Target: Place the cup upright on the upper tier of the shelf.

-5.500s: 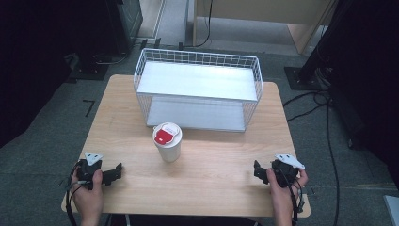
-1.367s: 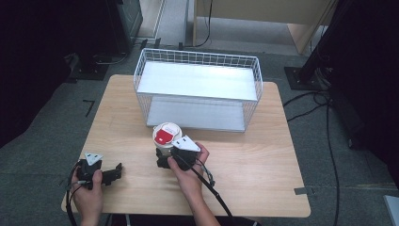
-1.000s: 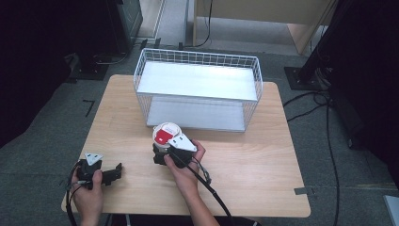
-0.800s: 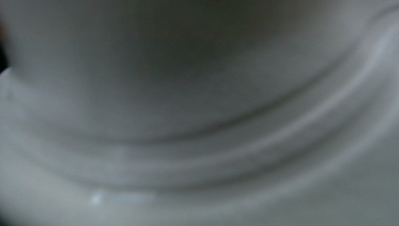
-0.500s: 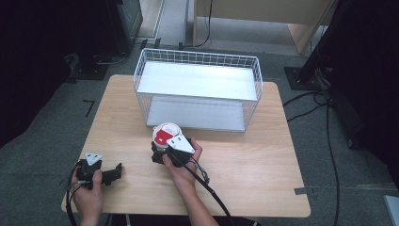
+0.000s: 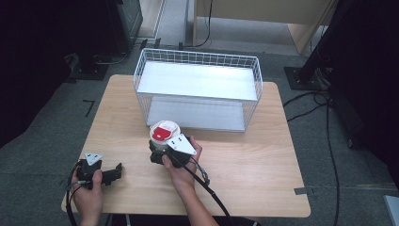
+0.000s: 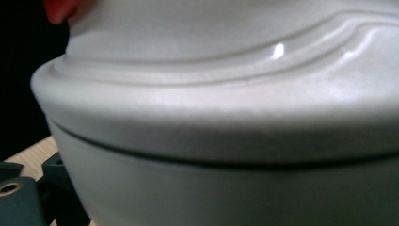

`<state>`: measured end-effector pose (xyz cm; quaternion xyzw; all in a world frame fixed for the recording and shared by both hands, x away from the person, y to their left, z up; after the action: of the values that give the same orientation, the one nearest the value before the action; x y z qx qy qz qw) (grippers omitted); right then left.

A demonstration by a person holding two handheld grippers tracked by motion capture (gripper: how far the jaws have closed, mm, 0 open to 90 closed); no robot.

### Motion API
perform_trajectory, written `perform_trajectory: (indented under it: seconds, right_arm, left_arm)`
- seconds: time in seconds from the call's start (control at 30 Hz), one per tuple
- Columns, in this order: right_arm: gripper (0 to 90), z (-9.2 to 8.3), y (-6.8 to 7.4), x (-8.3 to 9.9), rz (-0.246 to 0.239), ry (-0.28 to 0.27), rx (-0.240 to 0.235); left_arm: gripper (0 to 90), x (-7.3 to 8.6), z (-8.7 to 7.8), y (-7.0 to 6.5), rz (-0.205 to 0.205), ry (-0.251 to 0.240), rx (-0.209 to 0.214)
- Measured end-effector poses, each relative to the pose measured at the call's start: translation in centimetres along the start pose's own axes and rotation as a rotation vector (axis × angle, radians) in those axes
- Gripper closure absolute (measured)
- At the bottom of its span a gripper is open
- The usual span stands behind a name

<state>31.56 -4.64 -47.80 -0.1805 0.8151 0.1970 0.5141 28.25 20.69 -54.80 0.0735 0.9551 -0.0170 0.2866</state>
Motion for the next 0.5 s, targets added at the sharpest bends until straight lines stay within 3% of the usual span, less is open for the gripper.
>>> perform_trajectory:
  seconds: [0.5]
  right_arm:
    - [4.9,-1.8,0.9,-2.9,-0.025,-0.069,-0.022]
  left_arm:
    - [0.0,-0.1,0.0,-0.1,0.000,0.001,0.001]
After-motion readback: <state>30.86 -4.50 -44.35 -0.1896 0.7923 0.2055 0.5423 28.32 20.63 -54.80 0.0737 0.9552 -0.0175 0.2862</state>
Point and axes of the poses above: each handheld gripper's, and its own axes: z roughly forward along the jaws, x roughly out of its underside, y roughly to its left, the point moved 4 cm from there along z, roughly forward along the jaws, and after that the axes turned 10 degrees about y, right-handed, at the moved point
